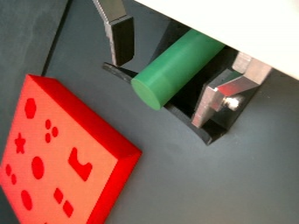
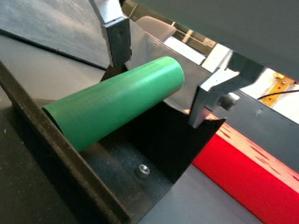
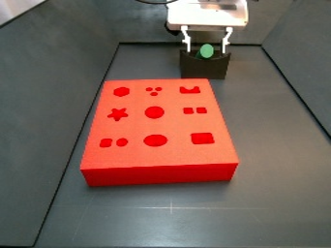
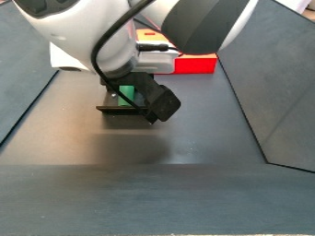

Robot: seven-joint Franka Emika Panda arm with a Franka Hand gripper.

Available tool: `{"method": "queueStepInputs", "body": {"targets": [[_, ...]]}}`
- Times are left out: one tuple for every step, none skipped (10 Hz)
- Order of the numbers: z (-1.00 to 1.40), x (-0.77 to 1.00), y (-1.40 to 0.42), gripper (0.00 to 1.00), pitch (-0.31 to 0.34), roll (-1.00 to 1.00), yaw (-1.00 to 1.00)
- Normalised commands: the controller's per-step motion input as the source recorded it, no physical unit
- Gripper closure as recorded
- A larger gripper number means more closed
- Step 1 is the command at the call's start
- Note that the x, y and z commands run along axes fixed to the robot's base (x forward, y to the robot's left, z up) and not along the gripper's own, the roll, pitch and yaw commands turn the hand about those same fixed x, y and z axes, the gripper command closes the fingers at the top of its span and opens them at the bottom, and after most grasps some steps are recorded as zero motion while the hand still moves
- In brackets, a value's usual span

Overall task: Pick up the round object. Move up. Place the round object on the fixture. Regrasp the round object. Move to above the board. Insert the round object.
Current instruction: Regrasp the round object.

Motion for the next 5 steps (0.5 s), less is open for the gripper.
{"method": "queueStepInputs", "body": {"targets": [[1.0, -0.01, 0.0, 0.0, -0.036, 0.03, 0.0], [1.0, -0.03, 0.0, 0.0, -0.023, 0.04, 0.02], [1.0, -0.03, 0.0, 0.0, -0.015, 0.04, 0.02], [1.0, -0.04, 0.01, 0.0, 0.013, 0.04, 0.03], [0.92, -0.04, 0.01, 0.0, 0.03, 0.03, 0.03]]}}
